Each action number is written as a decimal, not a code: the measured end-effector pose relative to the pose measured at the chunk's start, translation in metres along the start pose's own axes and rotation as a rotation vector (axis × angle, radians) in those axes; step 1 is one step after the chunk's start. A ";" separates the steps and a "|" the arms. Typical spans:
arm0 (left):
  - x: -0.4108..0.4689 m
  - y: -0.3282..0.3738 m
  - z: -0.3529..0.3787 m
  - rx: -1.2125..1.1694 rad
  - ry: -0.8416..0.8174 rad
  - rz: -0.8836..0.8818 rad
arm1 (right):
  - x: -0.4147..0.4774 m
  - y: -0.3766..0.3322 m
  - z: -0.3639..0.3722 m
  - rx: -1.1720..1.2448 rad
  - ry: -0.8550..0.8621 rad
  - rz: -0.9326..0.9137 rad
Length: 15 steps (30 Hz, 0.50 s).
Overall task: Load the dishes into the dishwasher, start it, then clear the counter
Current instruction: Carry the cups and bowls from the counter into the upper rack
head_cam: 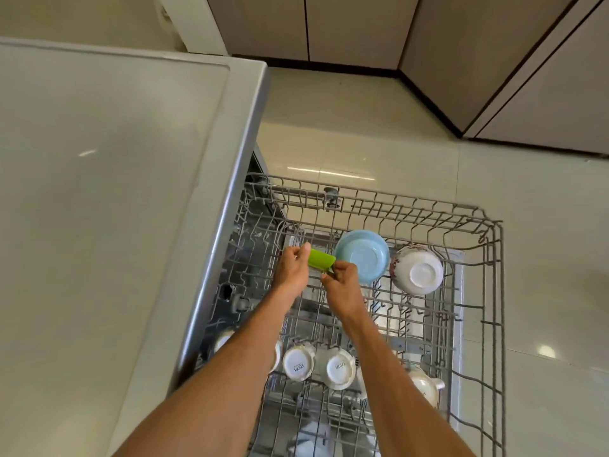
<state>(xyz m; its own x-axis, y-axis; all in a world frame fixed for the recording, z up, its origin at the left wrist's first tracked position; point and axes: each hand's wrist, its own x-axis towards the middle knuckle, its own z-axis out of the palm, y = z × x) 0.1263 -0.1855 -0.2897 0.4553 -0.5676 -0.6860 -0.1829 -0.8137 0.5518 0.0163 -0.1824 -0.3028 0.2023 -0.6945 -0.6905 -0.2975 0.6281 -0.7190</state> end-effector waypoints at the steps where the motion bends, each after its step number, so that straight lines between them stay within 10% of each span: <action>1: 0.001 0.001 0.001 0.014 -0.020 -0.007 | 0.001 0.000 0.000 -0.005 0.001 0.014; 15: 0.015 0.000 0.007 -0.030 -0.145 -0.080 | 0.018 -0.002 0.017 0.042 -0.022 0.035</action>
<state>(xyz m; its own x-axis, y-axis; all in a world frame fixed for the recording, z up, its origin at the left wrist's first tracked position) 0.1274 -0.1948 -0.3028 0.3363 -0.5148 -0.7886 -0.1238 -0.8543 0.5049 0.0364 -0.1901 -0.3152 0.2131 -0.6640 -0.7167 -0.2660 0.6664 -0.6965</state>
